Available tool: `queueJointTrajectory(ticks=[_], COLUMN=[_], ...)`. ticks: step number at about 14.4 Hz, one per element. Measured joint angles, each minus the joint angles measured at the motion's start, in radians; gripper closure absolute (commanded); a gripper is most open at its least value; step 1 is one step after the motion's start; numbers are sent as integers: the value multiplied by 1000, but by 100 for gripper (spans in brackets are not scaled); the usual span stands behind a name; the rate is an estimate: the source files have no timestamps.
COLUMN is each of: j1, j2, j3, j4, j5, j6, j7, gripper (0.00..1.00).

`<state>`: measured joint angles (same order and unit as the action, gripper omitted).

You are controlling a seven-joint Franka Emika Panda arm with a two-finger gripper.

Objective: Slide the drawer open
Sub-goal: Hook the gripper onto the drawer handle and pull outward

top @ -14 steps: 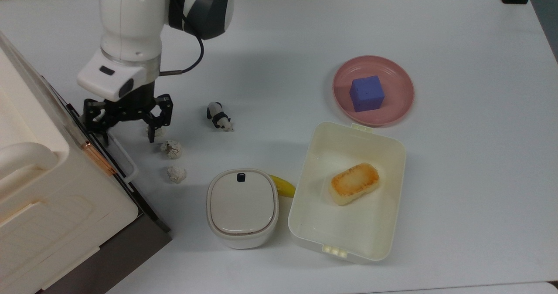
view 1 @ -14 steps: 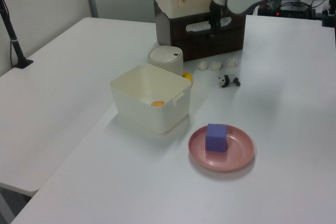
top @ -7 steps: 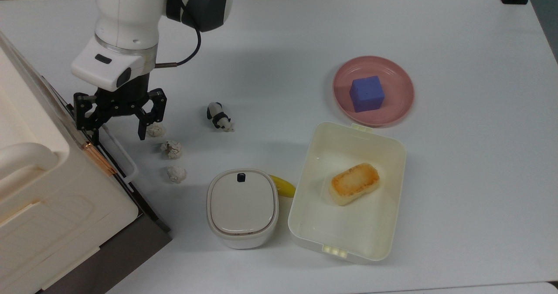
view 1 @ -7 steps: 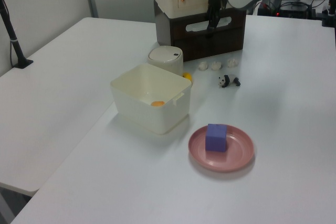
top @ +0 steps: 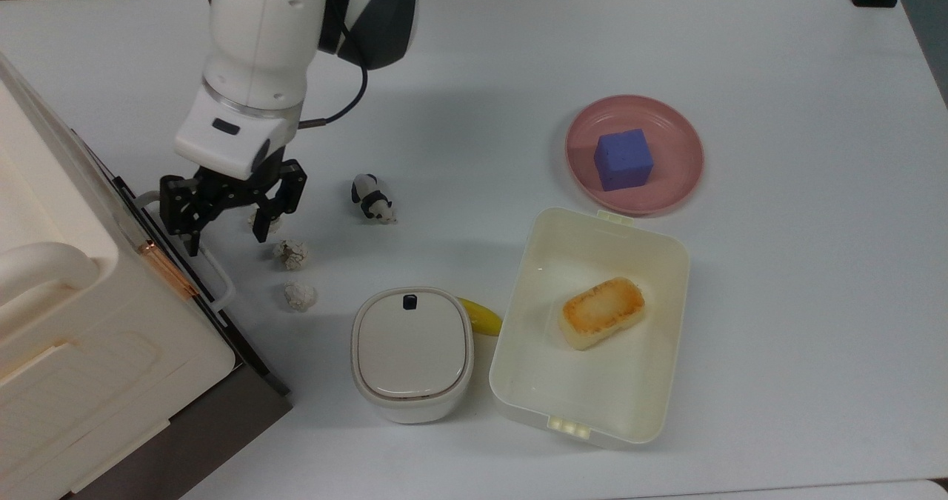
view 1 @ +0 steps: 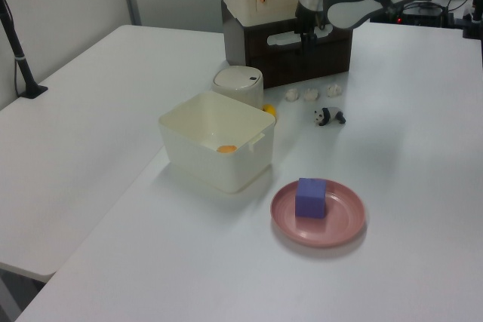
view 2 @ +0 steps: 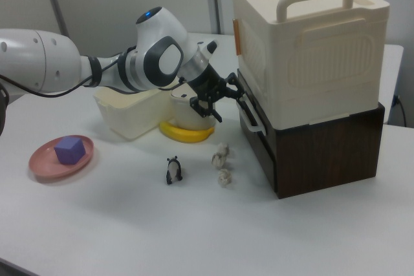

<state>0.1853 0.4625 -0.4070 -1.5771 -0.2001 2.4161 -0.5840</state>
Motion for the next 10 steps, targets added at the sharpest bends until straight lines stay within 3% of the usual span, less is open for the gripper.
queueJointTrajectory(ticks=[6,10], j1=[5,4], j2=[0,6], j3=[-5,-17], j4=[-7,-12], j5=[-37,-39], j6=[6,6], j7=[-1,-2], gripper=[36,50])
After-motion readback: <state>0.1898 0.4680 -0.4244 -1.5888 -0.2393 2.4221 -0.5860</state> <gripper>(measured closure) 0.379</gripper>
